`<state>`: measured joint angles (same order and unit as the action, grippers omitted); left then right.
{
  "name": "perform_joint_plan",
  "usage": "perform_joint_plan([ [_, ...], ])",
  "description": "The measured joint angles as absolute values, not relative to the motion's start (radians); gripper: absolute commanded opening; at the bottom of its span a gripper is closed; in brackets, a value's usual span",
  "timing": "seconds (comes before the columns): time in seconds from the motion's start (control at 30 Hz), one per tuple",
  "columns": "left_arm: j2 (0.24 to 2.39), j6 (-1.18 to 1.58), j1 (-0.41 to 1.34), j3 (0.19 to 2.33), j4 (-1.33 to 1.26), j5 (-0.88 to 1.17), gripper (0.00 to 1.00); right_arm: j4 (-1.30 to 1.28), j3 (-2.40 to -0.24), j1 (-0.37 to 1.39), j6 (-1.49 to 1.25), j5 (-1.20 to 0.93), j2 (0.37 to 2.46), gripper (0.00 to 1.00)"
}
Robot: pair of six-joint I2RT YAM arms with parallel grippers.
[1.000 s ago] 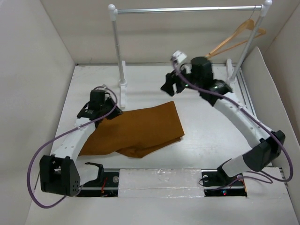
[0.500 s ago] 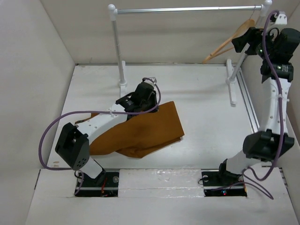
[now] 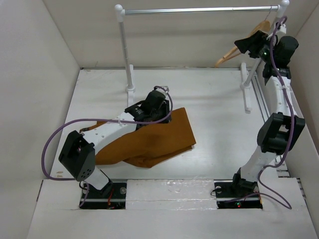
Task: Place the trousers on the hanger
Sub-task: Pick up the hanger from the clothesline.
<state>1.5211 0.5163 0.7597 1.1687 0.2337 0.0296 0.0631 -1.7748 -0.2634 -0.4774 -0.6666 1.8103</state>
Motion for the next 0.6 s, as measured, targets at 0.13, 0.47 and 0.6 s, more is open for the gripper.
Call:
perform_joint_plan([
  [0.13, 1.521, 0.516, 0.759, 1.169, 0.237, 0.033, 0.19, 0.167, -1.774, -0.224, -0.536, -0.673, 1.852, 0.86],
  [0.47, 1.521, 0.509, 0.759, 1.169, 0.257, 0.022, 0.19, 0.302, -1.699, -0.162, -0.611, -0.666, 1.908, 0.79],
  [0.6, 1.521, 0.507, 0.759, 1.169, 0.26, 0.022, 0.19, 0.356, -1.683, -0.155, -0.628, -0.661, 1.909, 0.77],
])
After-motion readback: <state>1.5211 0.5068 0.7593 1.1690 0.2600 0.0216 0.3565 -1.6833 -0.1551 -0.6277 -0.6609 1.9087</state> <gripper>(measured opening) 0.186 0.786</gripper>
